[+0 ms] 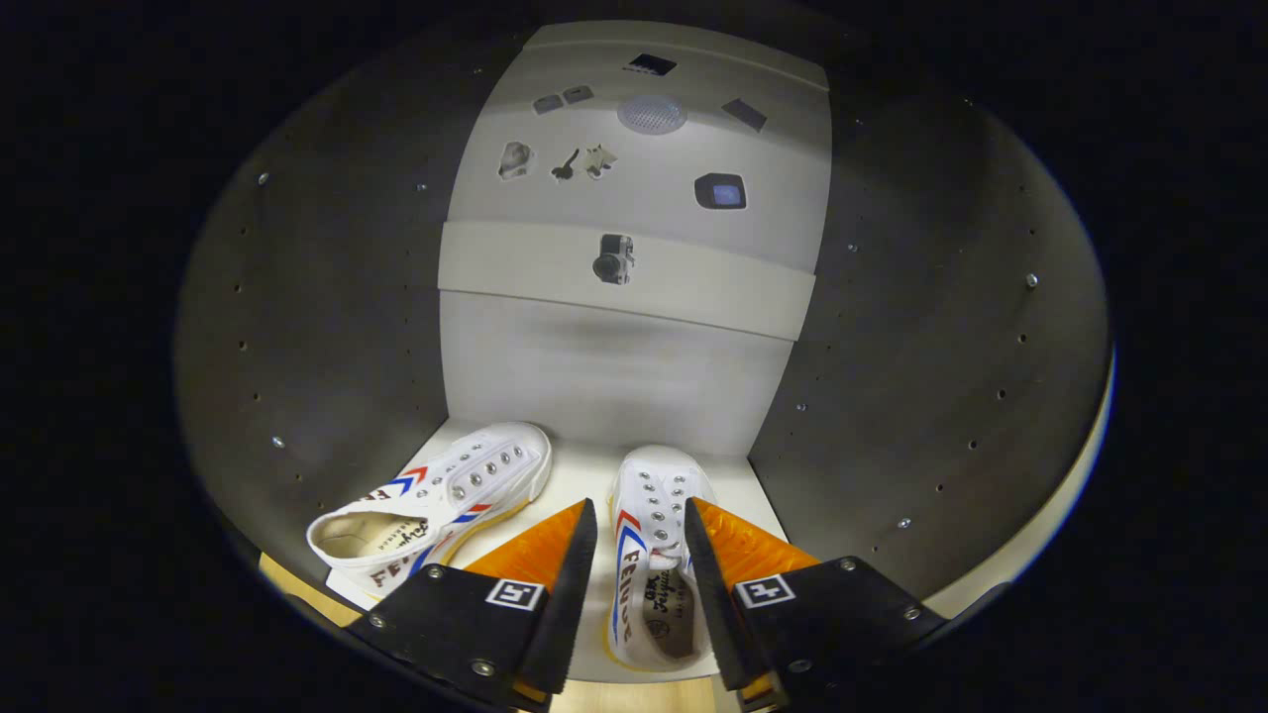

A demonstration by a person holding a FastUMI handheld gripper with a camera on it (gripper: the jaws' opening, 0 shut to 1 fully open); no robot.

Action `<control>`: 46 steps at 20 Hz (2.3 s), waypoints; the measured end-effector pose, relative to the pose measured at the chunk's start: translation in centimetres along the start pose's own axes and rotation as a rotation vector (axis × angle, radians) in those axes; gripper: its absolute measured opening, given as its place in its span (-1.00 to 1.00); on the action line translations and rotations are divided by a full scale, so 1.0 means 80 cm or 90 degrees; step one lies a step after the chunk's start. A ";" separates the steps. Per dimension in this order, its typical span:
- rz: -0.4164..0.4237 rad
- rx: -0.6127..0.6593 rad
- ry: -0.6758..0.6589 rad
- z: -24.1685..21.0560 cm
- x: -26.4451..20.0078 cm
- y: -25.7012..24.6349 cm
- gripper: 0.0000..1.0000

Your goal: Open the shoe cabinet door, grab the shoes and put them into the shoe cabinet, then close the shoe cabinet door.

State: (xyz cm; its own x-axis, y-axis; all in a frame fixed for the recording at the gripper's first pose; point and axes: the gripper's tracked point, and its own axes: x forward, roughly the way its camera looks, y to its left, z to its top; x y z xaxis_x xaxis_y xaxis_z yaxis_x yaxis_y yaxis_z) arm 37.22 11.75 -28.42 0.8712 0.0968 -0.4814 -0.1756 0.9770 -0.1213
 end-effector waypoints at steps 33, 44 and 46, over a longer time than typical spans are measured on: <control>-0.052 0.070 -0.168 -0.018 -0.521 -0.064 0.89; -0.128 0.106 -0.141 -0.104 -0.591 -0.198 0.89; -0.142 0.115 -0.139 -0.118 -0.594 -0.225 0.89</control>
State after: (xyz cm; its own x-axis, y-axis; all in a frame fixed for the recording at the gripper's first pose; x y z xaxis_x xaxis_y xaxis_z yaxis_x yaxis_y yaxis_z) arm -5.38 -12.22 -11.57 0.9599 -0.1039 -0.2604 0.0973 0.9945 -0.0379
